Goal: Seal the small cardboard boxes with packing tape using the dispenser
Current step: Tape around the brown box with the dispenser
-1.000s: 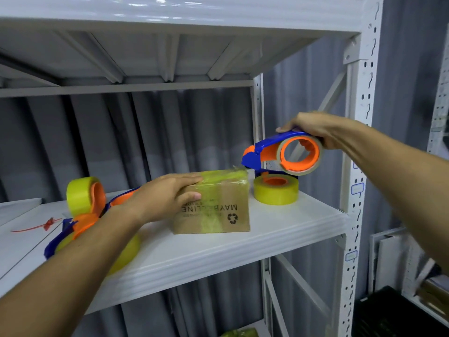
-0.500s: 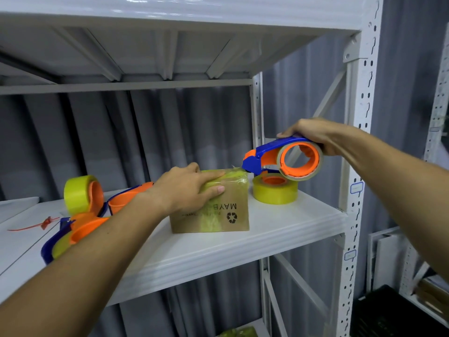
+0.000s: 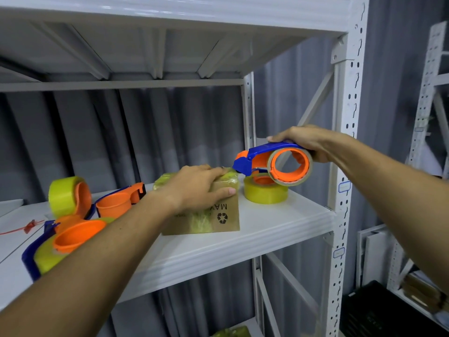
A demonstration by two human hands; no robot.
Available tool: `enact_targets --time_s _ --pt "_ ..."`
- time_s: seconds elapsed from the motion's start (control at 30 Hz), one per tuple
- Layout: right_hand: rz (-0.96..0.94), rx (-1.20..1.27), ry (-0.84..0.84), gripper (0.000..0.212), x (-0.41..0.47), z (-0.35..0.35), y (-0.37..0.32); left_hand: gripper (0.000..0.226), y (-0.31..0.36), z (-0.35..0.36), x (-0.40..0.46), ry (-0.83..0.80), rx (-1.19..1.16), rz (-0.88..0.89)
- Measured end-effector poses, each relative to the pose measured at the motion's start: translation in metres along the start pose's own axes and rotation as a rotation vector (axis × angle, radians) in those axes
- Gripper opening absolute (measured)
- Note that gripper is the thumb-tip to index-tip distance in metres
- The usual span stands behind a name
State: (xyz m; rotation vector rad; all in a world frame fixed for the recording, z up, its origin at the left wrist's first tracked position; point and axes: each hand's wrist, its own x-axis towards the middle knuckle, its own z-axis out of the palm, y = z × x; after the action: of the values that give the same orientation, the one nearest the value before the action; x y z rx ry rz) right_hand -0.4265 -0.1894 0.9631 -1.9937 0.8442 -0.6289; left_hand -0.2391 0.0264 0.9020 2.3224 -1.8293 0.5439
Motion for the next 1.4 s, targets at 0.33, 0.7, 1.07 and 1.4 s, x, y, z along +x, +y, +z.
enact_targets --time_s 0.33,0.7,1.07,1.4 --pt "0.017 0.08 -0.051 0.028 -0.015 -0.02 0.017 0.048 0.0 0.003 0.004 0.053 -0.114 0.011" --pt "-0.015 -0.201 -0.035 0.034 -0.015 -0.018 -0.001 0.057 0.003 0.002 0.001 0.023 -0.029 0.063" --pt "-0.084 -0.586 0.05 0.034 -0.003 0.044 -0.012 0.056 -0.001 0.009 -0.001 0.064 -0.082 0.059" --pt "-0.09 -0.485 0.166 0.036 -0.008 0.023 -0.011 0.042 0.018 0.01 0.017 0.274 -0.225 -0.1"
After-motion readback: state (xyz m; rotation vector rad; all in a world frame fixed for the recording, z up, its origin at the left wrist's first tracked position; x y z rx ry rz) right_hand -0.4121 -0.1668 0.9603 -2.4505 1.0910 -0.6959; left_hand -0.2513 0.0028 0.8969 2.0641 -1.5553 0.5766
